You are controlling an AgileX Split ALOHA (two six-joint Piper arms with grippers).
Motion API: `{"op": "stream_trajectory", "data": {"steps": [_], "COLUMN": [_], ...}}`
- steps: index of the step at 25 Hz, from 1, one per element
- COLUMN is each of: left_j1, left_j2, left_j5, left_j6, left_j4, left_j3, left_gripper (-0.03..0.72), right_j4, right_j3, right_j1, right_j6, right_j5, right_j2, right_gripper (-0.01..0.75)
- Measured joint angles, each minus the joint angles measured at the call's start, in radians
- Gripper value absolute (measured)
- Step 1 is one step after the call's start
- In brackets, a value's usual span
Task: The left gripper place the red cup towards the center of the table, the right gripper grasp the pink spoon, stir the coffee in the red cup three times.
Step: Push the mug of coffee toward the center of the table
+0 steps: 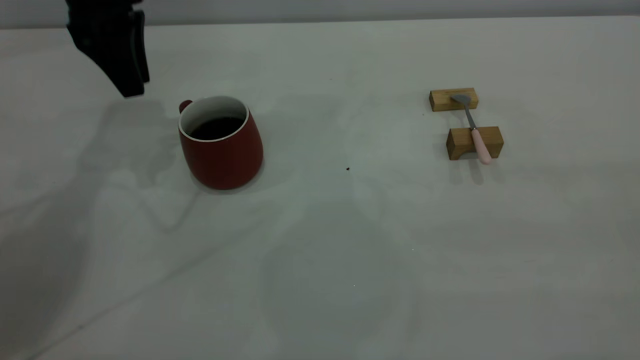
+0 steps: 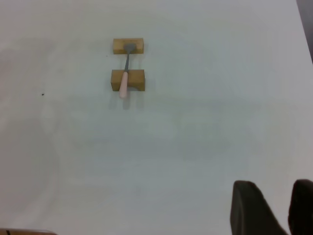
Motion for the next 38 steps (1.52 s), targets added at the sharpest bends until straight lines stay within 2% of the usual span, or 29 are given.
{"op": "stream_trajectory", "data": {"steps": [11,21,33,38], "left_j1": [-0.018,-0.097,-0.224,-0.258], "left_j2": [0.128,0.149,0.149,0.149], "left_j5": [0.000,-0.021,-0.199,-0.308], "left_j6": [-0.090,-0.156,-0.164,-0.165], "left_j4": [-0.005,0.005,-0.008,-0.079], "left_j3": [0.014,0.014,0.014,0.014], "left_gripper": [0.392,0.392,0.392,0.392], "right_j4": [0.000,0.002,0.003,0.003], "right_j3": [0.000,0.000,0.000,0.000], "right_j1": [0.000,0.000,0.000,0.000], "right_j6": [0.000,0.000,0.000,0.000], "right_j5": [0.000,0.000,0.000,0.000], "right_j2": [0.000,0.000,0.000,0.000], "right_gripper": [0.237,0.237,0.237,0.237]}}
